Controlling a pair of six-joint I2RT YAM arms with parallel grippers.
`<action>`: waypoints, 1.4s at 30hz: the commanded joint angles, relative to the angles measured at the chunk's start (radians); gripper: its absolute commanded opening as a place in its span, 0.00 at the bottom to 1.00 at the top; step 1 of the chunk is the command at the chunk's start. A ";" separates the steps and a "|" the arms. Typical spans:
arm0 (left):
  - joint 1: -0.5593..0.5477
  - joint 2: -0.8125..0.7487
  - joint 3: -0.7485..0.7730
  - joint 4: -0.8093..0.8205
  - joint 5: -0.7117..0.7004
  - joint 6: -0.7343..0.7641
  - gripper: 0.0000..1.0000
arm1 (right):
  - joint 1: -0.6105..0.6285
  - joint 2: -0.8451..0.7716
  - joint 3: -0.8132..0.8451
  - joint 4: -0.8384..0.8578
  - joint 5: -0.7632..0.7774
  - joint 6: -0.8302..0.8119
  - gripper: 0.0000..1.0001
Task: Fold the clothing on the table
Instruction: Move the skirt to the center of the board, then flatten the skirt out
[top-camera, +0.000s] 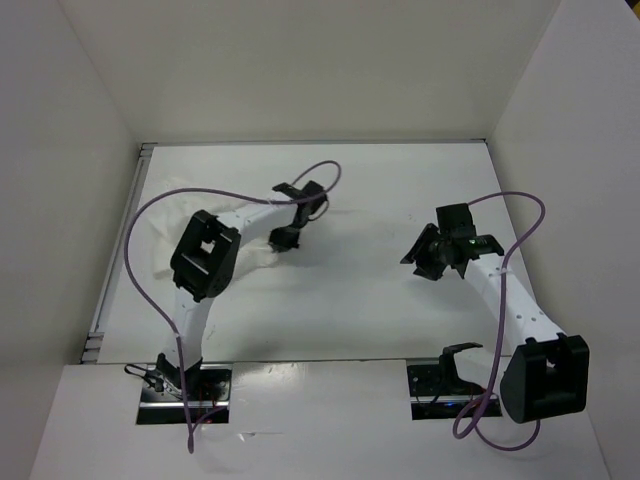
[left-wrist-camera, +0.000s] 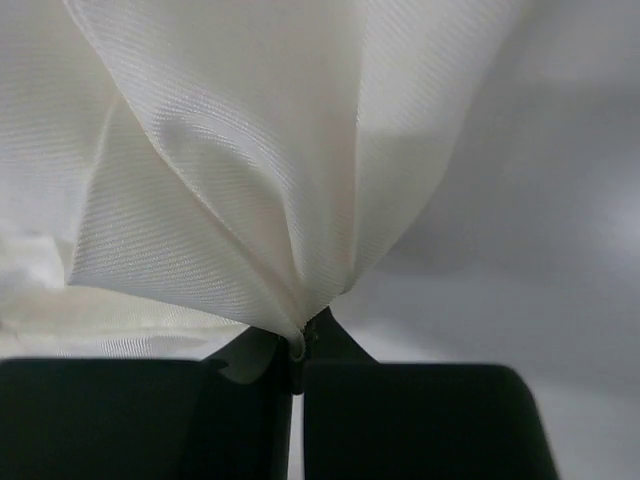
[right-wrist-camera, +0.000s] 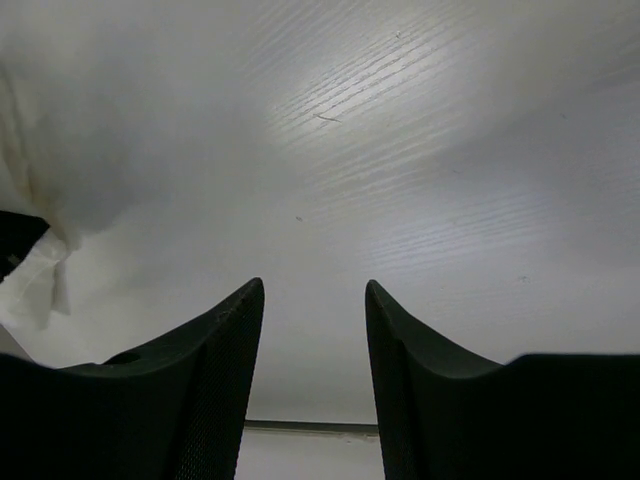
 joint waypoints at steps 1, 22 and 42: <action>-0.191 -0.115 0.141 0.024 0.369 0.066 0.00 | -0.008 0.011 0.038 0.050 -0.016 -0.012 0.51; 0.034 -0.204 0.061 0.290 0.661 0.071 0.60 | 0.140 0.371 0.181 -0.081 -0.170 -0.111 0.50; 0.054 -0.320 -0.442 0.455 0.893 -0.060 0.11 | 0.090 0.849 0.754 0.015 -0.006 -0.255 0.47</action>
